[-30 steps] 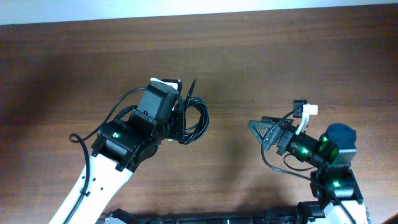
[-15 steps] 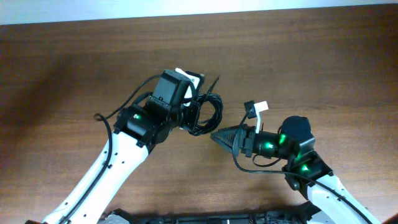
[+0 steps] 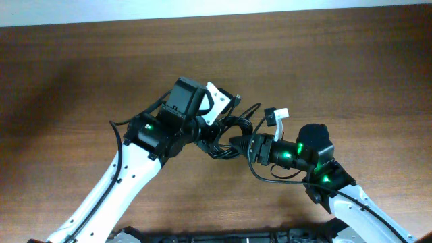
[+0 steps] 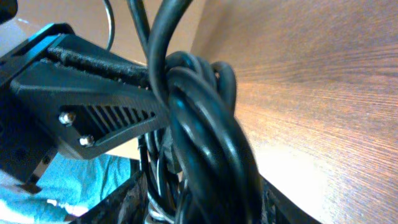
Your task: Untangle cables
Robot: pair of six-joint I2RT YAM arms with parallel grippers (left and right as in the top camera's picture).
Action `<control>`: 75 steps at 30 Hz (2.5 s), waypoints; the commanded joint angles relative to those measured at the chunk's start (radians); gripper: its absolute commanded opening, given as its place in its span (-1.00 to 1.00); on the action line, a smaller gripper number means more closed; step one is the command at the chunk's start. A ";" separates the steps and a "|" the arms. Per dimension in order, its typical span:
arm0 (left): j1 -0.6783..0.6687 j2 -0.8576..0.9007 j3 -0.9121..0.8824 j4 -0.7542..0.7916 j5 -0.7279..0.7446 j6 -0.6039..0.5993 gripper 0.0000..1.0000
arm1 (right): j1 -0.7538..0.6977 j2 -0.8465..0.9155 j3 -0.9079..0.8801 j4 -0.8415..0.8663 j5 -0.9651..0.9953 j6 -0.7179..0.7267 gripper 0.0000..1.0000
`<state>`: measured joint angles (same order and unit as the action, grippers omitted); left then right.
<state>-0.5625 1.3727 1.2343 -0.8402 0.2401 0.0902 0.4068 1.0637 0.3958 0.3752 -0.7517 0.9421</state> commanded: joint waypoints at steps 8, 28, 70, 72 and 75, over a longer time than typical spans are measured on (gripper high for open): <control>0.001 -0.008 0.000 -0.036 0.018 0.031 -1.00 | 0.007 0.005 0.014 0.003 0.058 -0.021 -0.47; 0.217 0.024 0.089 -0.113 0.212 -0.786 0.98 | 0.007 0.005 0.014 0.123 0.499 0.176 -0.92; 0.336 0.199 0.089 -0.126 0.114 0.116 -1.00 | -0.252 0.066 0.026 0.216 -0.138 -0.243 0.93; 0.335 0.199 0.089 -0.148 0.217 0.224 -1.00 | -0.285 0.056 0.055 0.216 -0.159 -0.259 0.97; 0.335 0.199 0.089 -0.148 0.422 0.340 -1.00 | -0.283 0.056 0.151 0.059 -0.156 -0.383 0.97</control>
<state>-0.2268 1.5990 1.3239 -0.9886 0.4301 0.2596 0.1257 1.1324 0.4629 0.5346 -0.8707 0.6903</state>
